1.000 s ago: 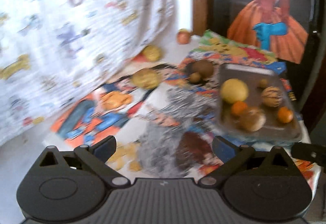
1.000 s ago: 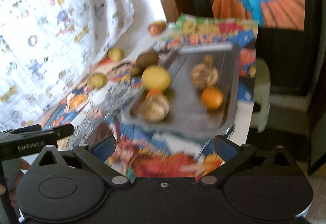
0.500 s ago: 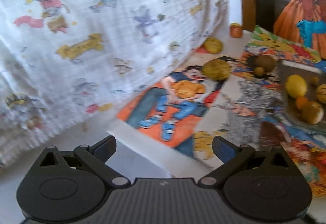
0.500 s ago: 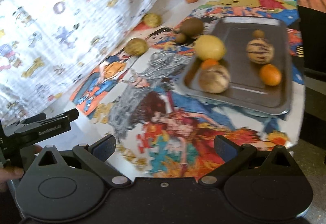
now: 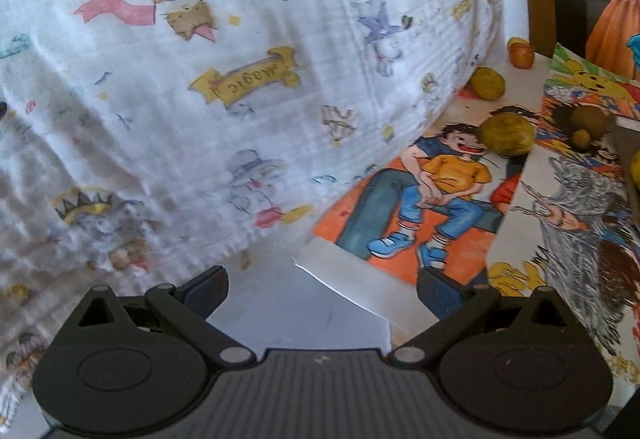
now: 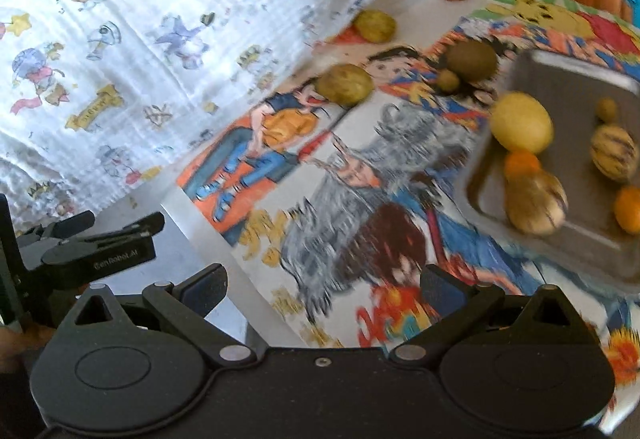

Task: Organize fruits
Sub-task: 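Lift both tools away from the tray toward the loose fruits, then grasp a large yellow potato with the left tool while the right tool grasps a brown kiwi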

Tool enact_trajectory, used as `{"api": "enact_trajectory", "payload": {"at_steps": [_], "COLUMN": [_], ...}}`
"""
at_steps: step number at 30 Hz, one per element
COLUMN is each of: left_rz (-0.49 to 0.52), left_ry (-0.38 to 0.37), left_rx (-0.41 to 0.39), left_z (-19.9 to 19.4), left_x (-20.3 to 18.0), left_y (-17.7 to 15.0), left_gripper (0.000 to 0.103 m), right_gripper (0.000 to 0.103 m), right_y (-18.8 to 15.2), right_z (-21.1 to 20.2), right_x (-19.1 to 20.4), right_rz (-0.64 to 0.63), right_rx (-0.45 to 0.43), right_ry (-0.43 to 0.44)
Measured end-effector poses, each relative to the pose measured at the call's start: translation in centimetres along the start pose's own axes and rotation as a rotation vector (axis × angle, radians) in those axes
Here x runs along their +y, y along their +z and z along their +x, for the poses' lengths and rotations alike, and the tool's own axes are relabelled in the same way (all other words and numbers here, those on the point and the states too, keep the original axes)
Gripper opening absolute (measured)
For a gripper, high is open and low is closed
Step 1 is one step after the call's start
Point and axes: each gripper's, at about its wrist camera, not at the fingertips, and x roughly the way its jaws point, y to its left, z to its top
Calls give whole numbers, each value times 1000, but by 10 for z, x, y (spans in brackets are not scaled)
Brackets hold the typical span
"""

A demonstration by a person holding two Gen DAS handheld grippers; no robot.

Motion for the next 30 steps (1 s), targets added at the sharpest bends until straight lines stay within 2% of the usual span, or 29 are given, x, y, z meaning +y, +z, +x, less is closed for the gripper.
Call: {"api": "enact_trajectory", "payload": {"at_steps": [10, 18, 23, 27, 30], "left_rz": [40, 54, 37, 3, -14], "left_ry": [28, -3, -106, -206, -268], "left_rx": [-19, -59, -142, -146, -143], "left_z": [16, 29, 33, 45, 59], "left_x": [-6, -26, -37, -48, -57], "left_y": [20, 31, 39, 52, 61], "left_gripper": [103, 103, 103, 103, 103], "right_gripper": [102, 102, 102, 102, 102], "right_y": [46, 70, 87, 109, 126], "right_z": [3, 5, 8, 9, 17], "right_x": [8, -2, -22, -36, -54], "right_rz": [-70, -77, -39, -18, 37], "right_rx": [-135, -239, -282, -313, -304], "right_ry": [32, 46, 50, 49, 53]}}
